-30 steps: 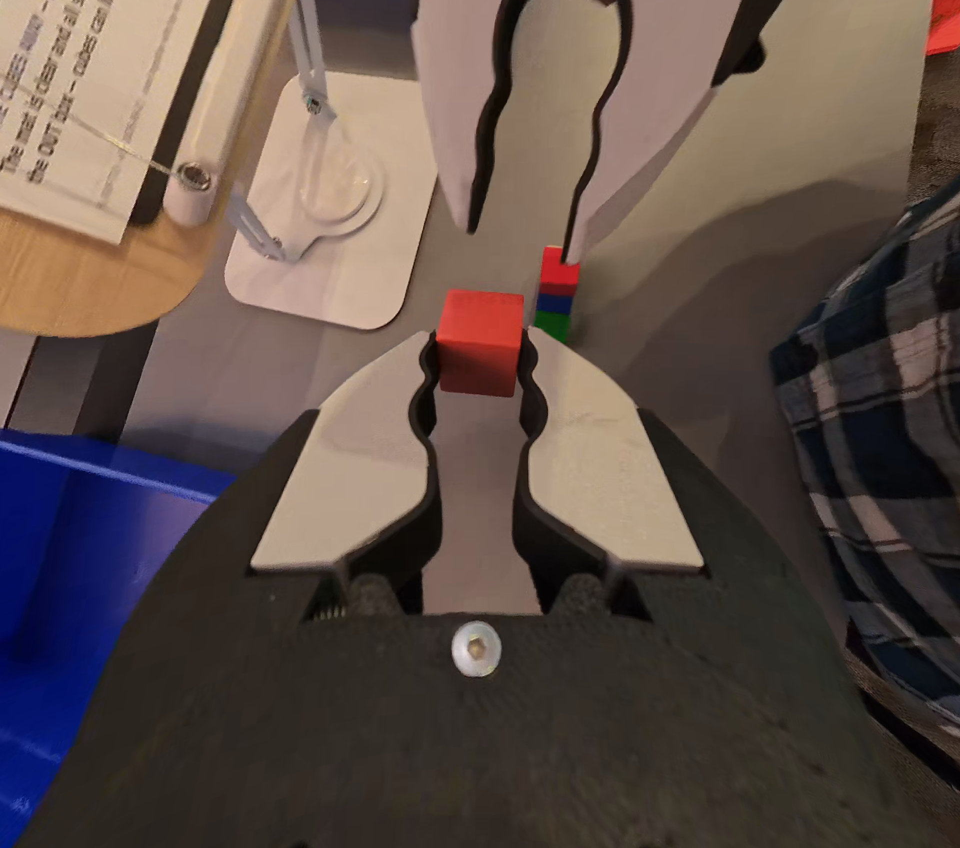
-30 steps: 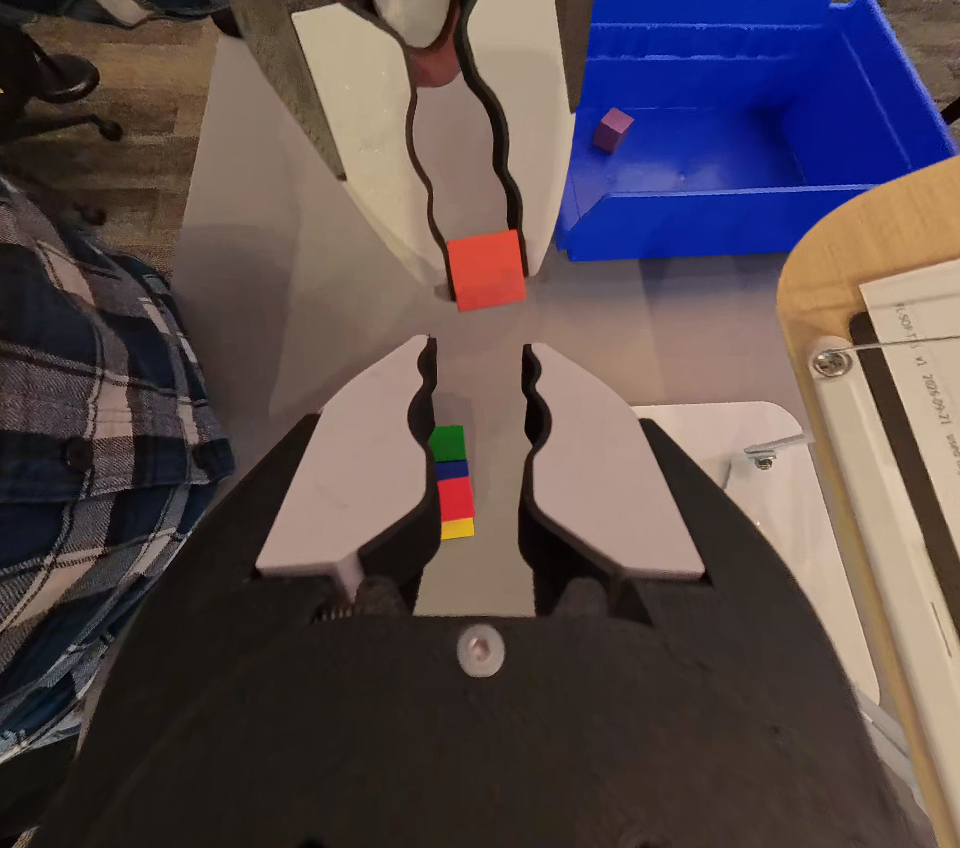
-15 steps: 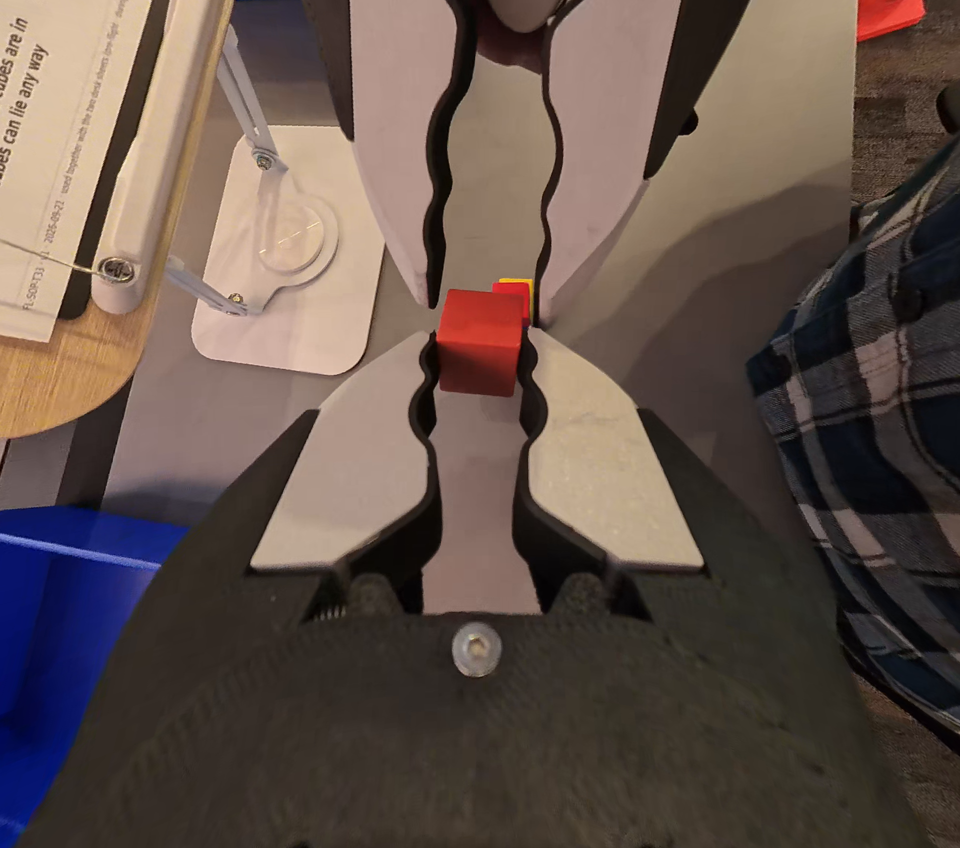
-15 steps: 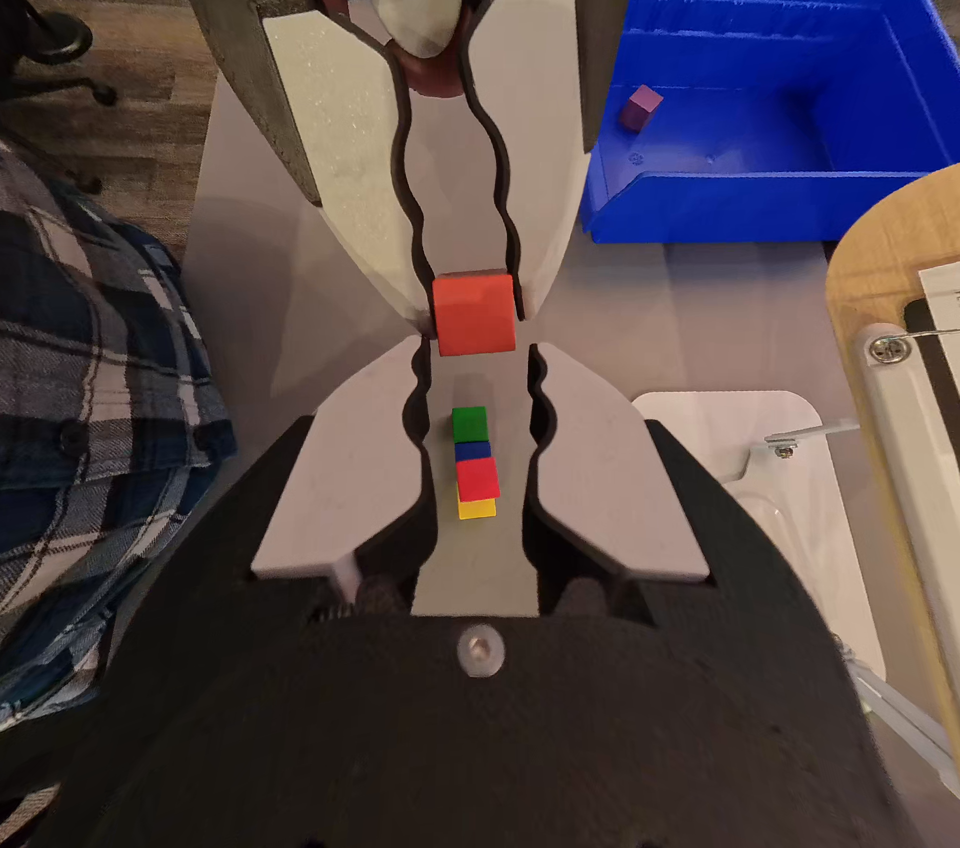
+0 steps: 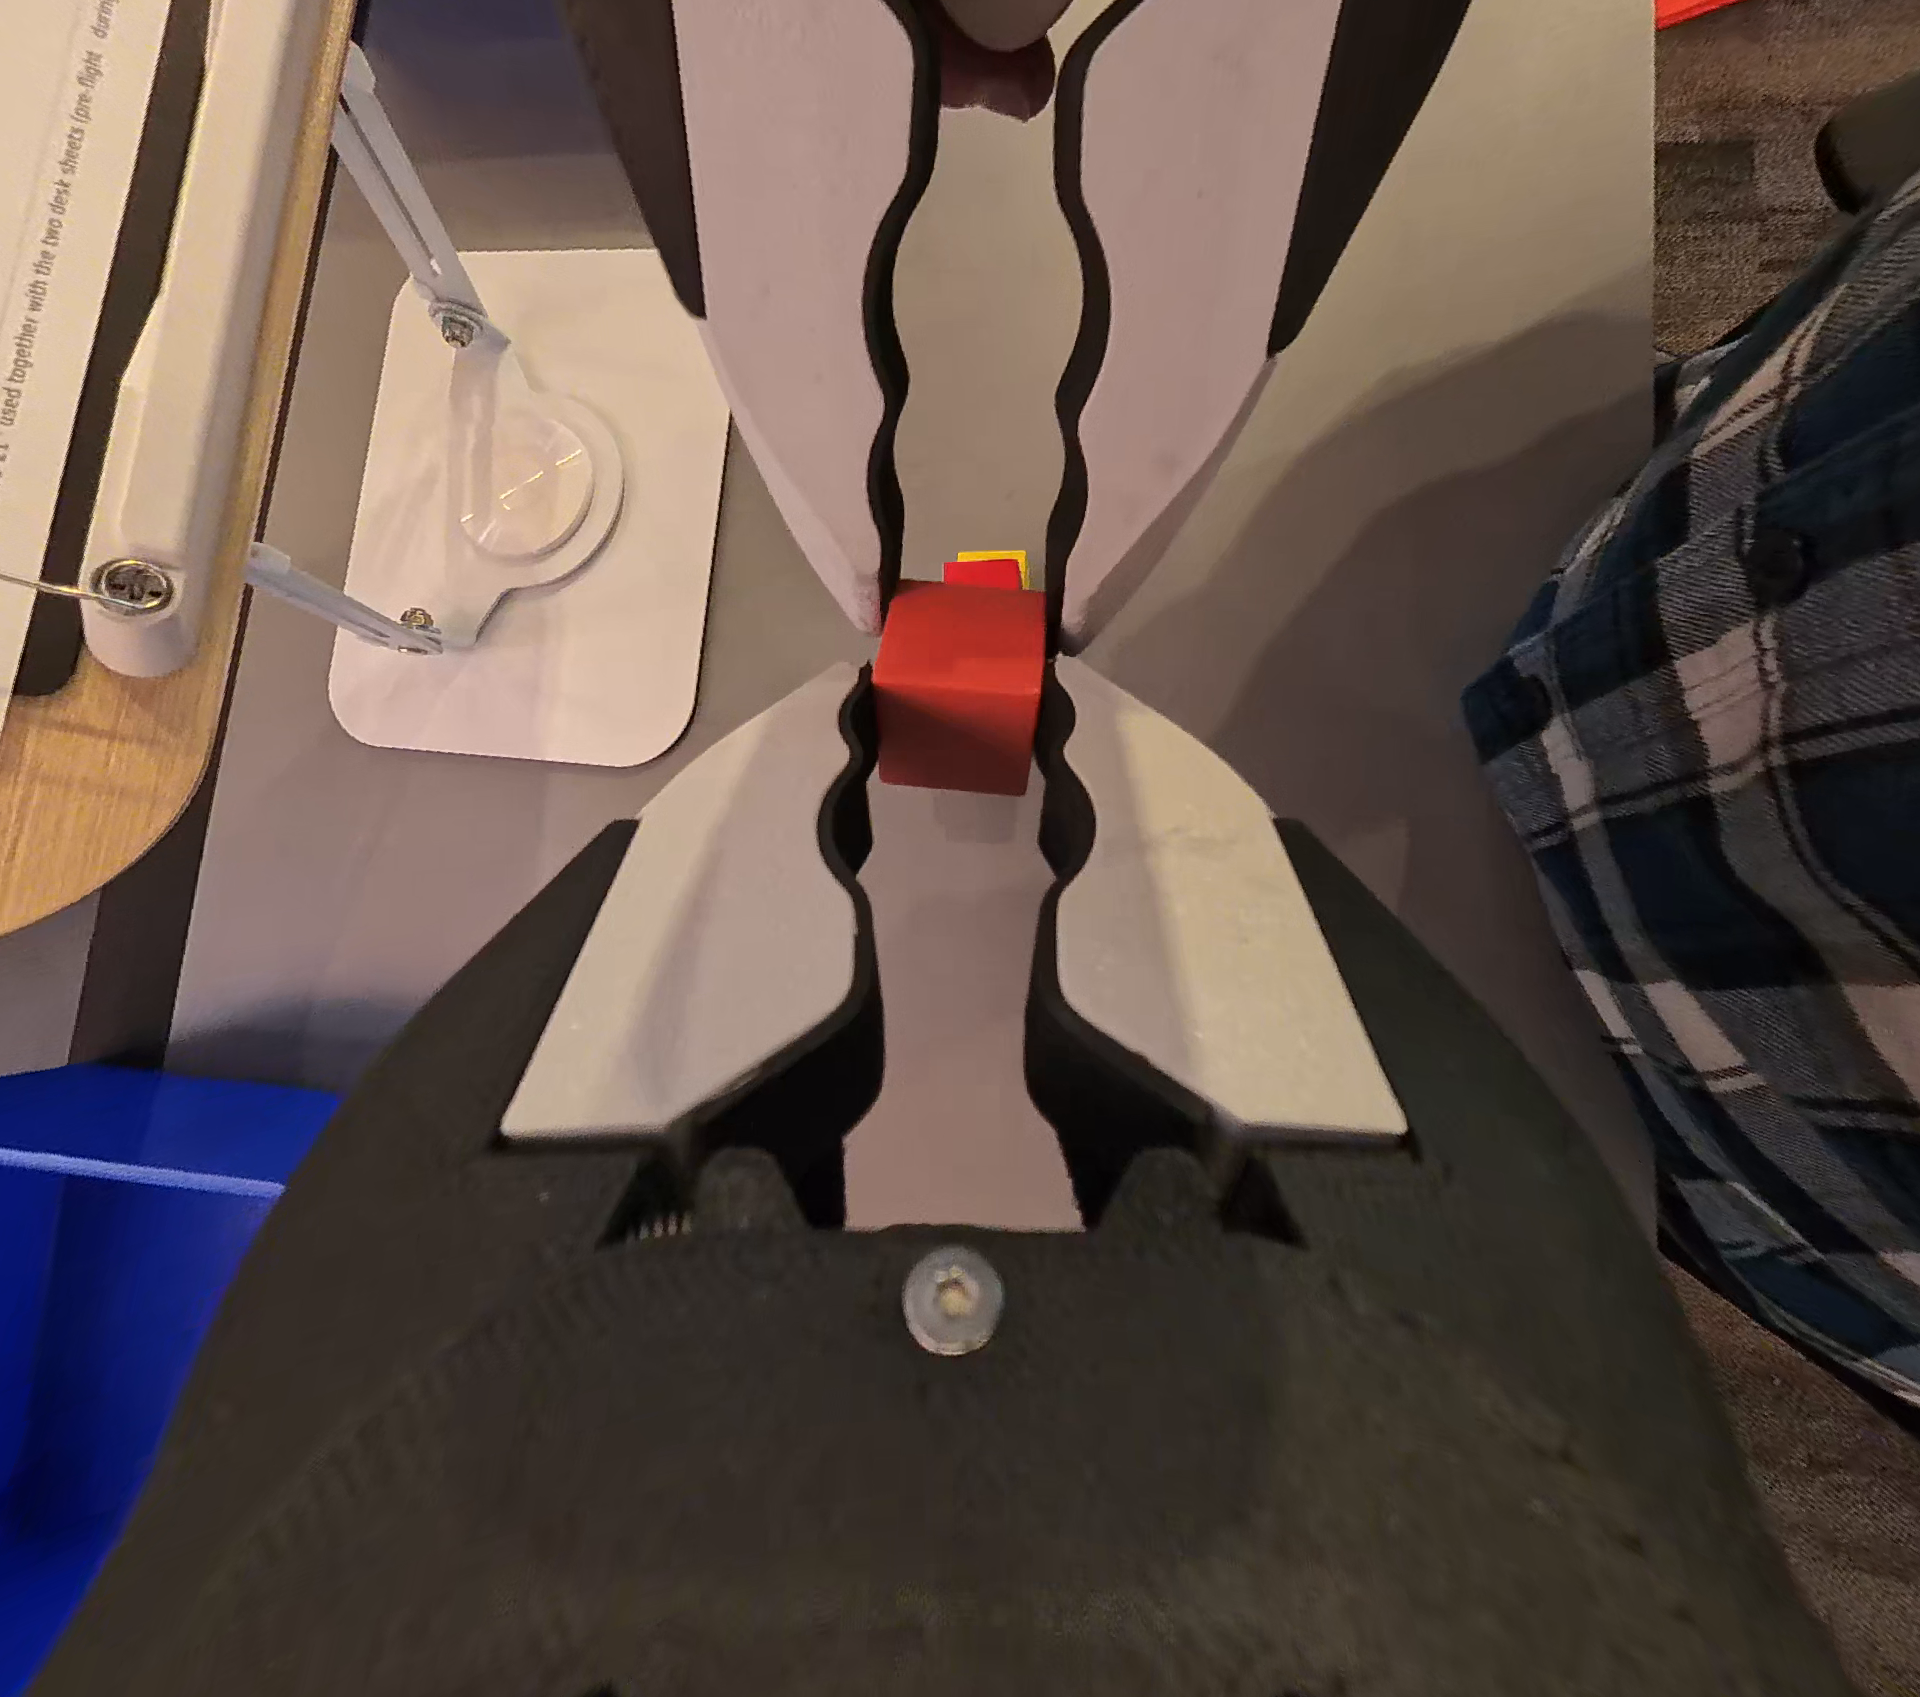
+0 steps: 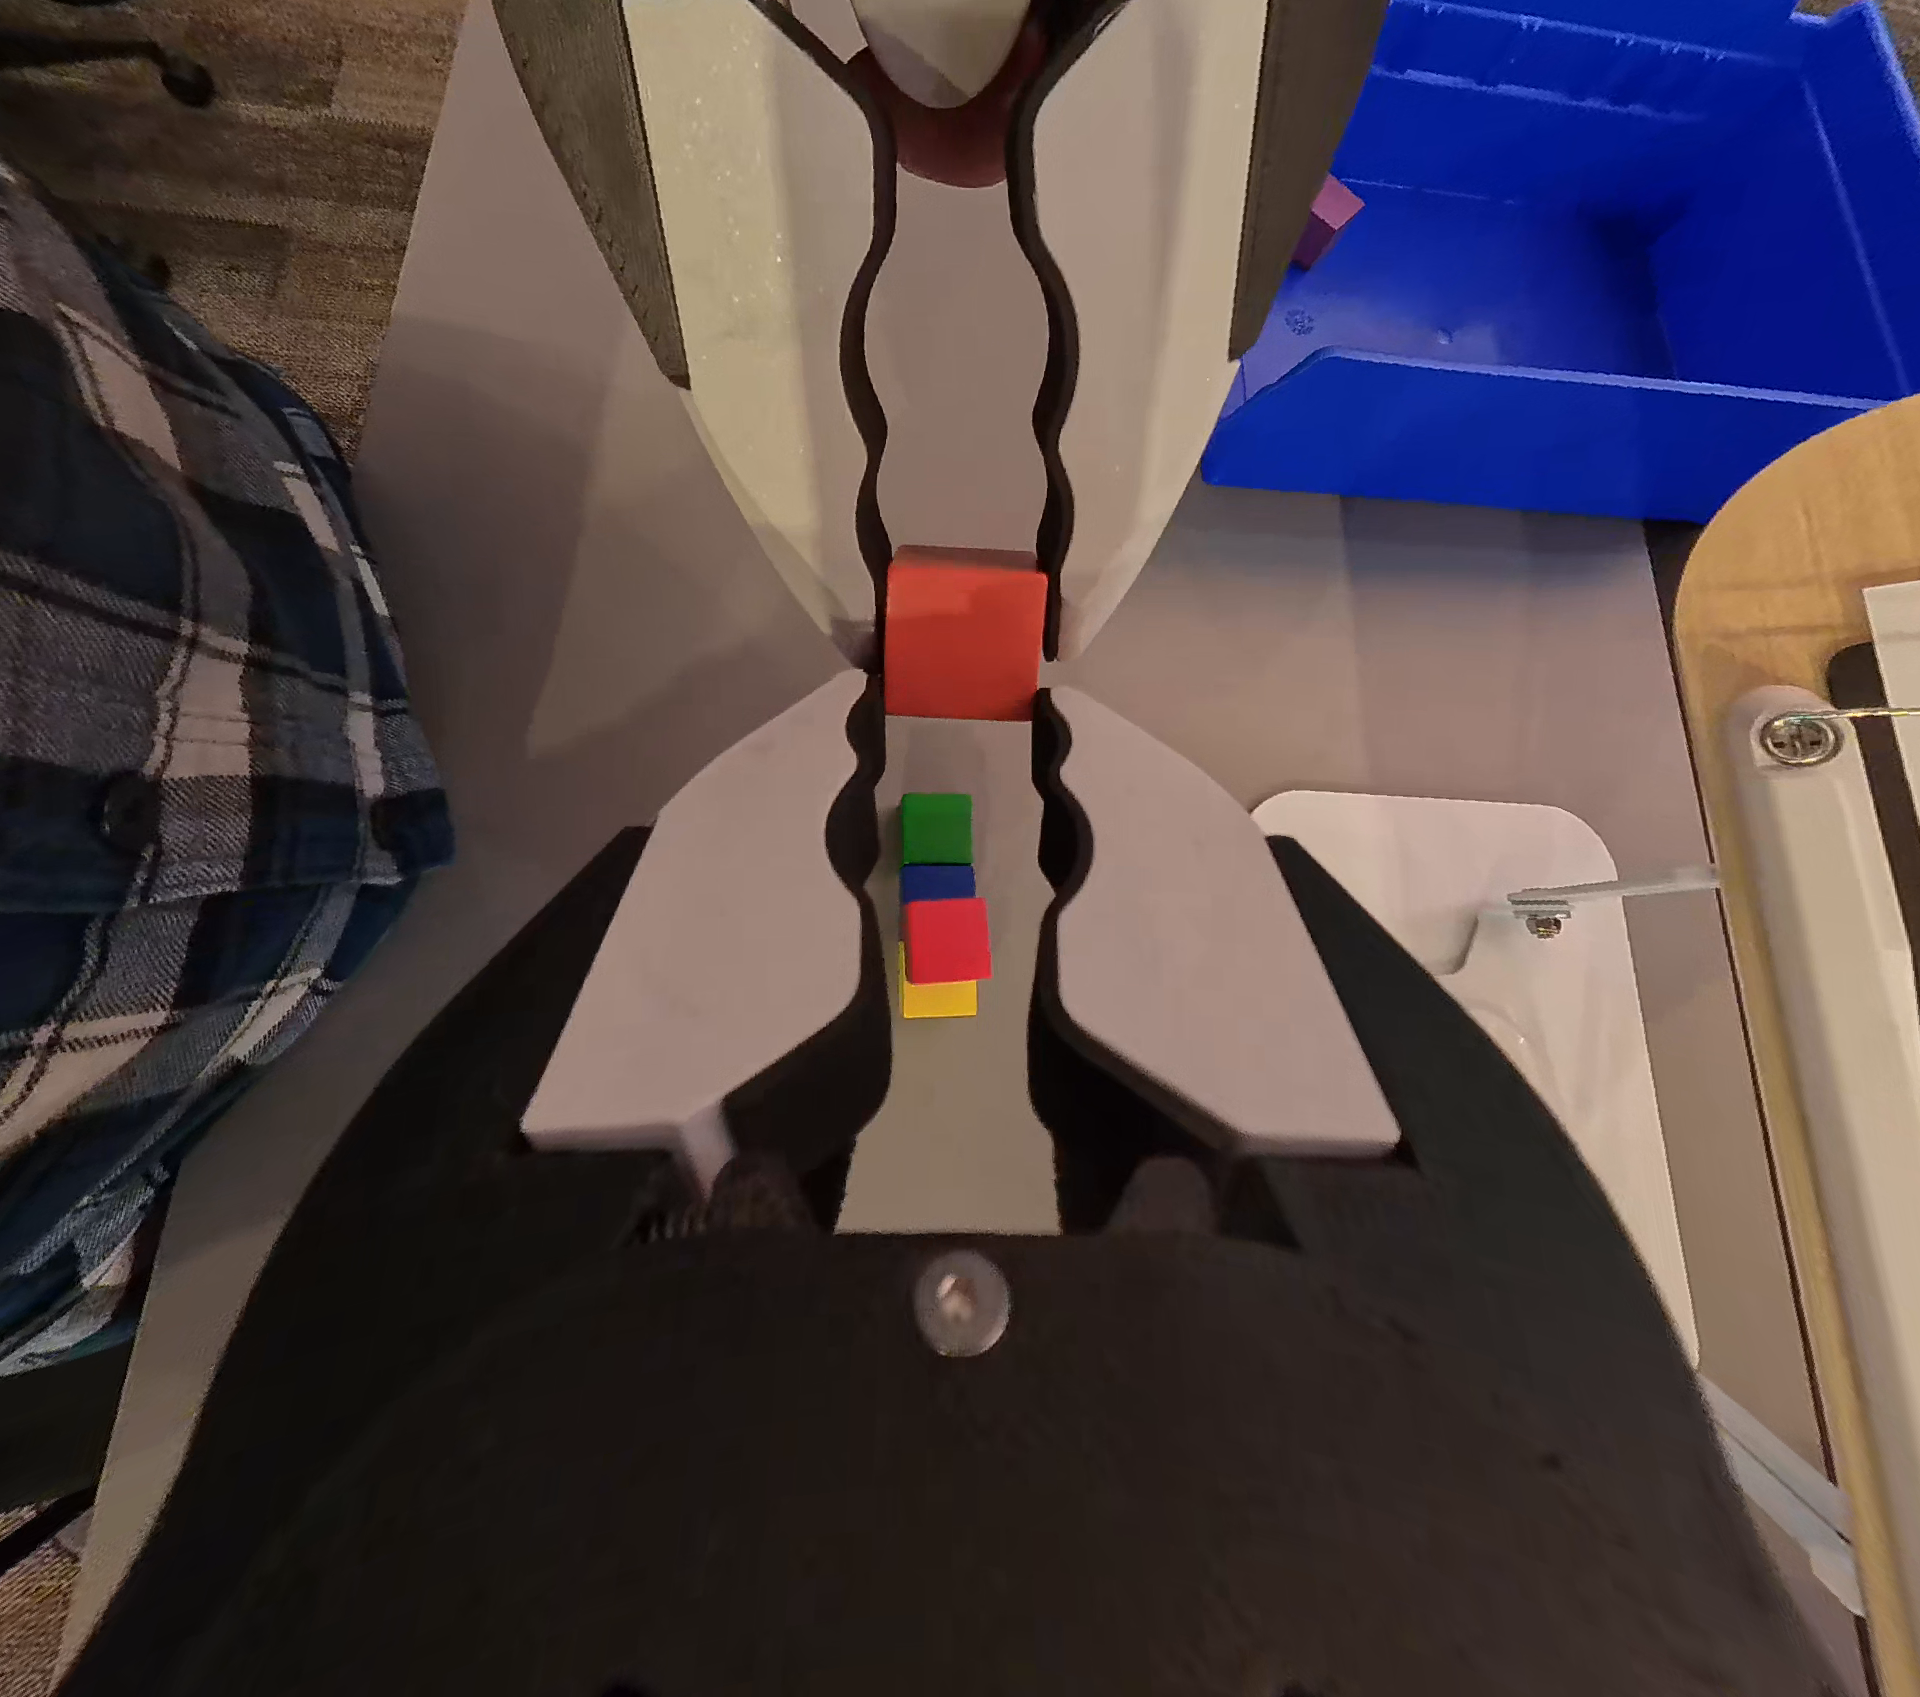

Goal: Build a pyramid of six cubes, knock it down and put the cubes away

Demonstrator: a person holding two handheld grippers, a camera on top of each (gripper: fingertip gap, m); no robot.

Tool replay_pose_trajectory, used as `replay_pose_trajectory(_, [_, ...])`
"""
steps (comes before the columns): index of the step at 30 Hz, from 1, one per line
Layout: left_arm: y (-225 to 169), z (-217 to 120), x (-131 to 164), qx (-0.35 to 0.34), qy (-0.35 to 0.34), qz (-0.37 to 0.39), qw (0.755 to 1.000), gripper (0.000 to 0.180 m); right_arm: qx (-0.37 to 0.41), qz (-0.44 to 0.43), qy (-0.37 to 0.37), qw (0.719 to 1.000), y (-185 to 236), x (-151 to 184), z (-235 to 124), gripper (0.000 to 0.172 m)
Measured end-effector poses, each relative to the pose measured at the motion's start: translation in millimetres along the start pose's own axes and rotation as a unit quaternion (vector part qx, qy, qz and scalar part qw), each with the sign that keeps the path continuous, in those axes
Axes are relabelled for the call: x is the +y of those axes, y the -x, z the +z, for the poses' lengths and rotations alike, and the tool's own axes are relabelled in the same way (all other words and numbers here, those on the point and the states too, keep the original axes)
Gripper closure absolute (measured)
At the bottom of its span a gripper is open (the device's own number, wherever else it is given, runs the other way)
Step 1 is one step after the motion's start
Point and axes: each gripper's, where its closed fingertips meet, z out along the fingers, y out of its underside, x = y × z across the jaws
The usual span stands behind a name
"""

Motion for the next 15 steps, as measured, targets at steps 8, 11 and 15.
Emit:
replay_pose_trajectory(8, [2.2,7.9,4.2,0.01,-0.007,-0.02,1.0,0.152,-0.008,0.014,0.004,1.0,-2.9,7.9,4.9,0.145])
replay_pose_trajectory(11, [4.4,8.6,7.4,0.013,-0.009,-0.027,1.0,0.148,-0.008,0.017,0.007,1.0,-4.1,11.7,4.3,0.145])
replay_pose_trajectory(15, [4.8,11.4,8.5,0.02,-0.013,-0.03,0.999,0.153,-0.008,0.022,0.003,1.0,-5.8,13.2,2.7,0.145])
